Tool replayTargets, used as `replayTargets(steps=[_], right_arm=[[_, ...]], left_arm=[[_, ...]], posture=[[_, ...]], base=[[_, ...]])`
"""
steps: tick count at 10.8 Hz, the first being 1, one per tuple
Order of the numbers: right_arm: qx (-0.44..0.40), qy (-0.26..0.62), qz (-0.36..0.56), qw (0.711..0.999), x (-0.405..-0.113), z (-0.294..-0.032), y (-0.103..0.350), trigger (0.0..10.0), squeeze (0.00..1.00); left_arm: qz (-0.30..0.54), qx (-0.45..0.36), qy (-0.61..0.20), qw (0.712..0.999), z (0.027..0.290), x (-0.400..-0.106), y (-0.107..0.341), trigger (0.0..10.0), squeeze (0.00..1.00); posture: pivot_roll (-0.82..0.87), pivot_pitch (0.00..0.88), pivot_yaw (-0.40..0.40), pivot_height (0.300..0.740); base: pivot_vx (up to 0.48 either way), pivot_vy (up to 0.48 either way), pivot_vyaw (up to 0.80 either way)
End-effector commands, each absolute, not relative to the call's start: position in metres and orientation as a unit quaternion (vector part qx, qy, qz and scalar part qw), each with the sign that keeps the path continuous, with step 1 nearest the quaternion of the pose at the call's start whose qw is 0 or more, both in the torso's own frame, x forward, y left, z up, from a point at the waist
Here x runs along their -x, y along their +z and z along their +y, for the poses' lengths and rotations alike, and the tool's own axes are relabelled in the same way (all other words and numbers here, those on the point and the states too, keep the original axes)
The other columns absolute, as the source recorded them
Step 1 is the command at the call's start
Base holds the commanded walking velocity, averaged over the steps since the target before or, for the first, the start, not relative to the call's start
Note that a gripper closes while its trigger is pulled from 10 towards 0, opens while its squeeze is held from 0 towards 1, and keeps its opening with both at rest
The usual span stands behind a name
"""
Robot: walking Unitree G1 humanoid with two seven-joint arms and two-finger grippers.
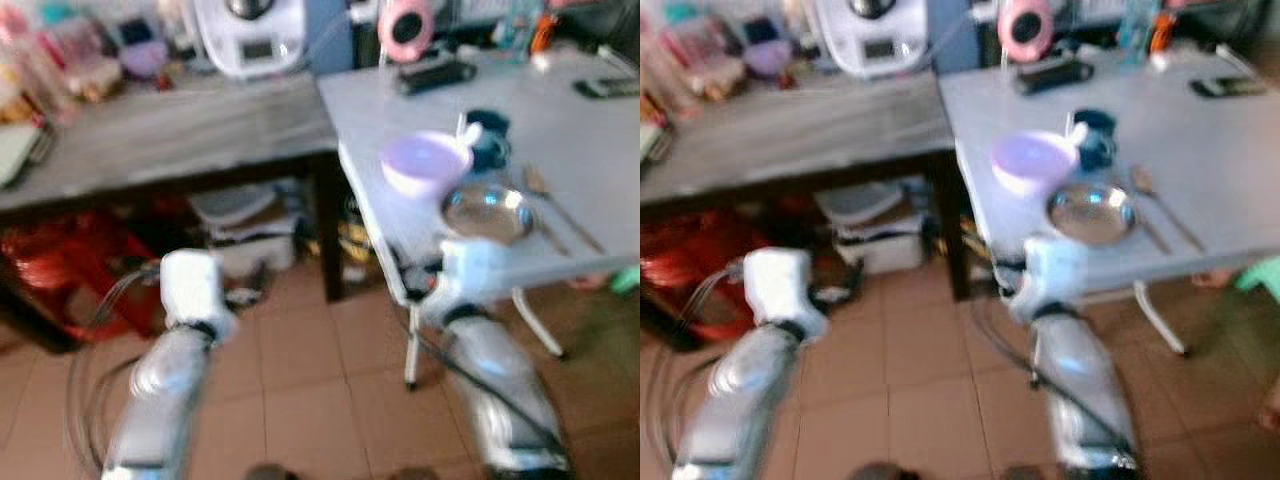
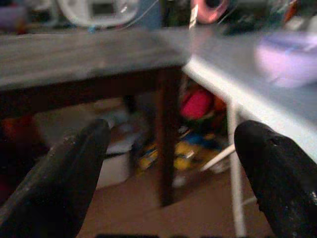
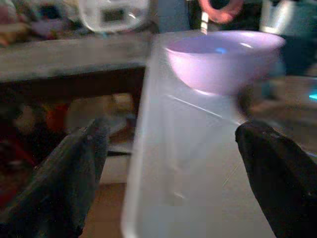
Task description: Setting the table
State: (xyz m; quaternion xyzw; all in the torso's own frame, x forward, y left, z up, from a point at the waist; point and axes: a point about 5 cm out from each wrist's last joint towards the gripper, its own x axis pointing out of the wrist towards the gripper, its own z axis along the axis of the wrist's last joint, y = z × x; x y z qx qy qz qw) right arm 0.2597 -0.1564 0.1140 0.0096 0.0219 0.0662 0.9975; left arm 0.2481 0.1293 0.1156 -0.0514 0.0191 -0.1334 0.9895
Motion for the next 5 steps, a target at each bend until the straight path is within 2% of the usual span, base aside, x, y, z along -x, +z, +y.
replayTargets(steps=[1,4,5], right_arm=[[-0.017,0.075,0.017,0.997,-0.2604,-0.1491,0.1167,10.0,0.00],[-0.014,0.073,0.017,0.997,-0.2609,-0.1509,0.1175,10.0,0.00],[-0.014,0.074,0.015,0.997,-0.2616,-0.1510,0.1184,10.0,0.00]], left_arm=[[0.030,0.044,-0.120,0.991,0.1383,-0.2460,0.1115,10.0,0.00],[0.032,0.048,-0.114,0.992,0.1385,-0.2467,0.1113,10.0,0.00],[0.030,0.047,-0.114,0.992,0.1380,-0.2474,0.1122,10.0,0.00]], posture=[[-0.06,0.030,0.081,0.740],[-0.06,0.029,0.078,0.740],[-0.06,0.028,0.078,0.740]], base=[[0.000,-0.281,0.00],[0.000,-0.462,0.00],[0.000,0.000,0.00]])
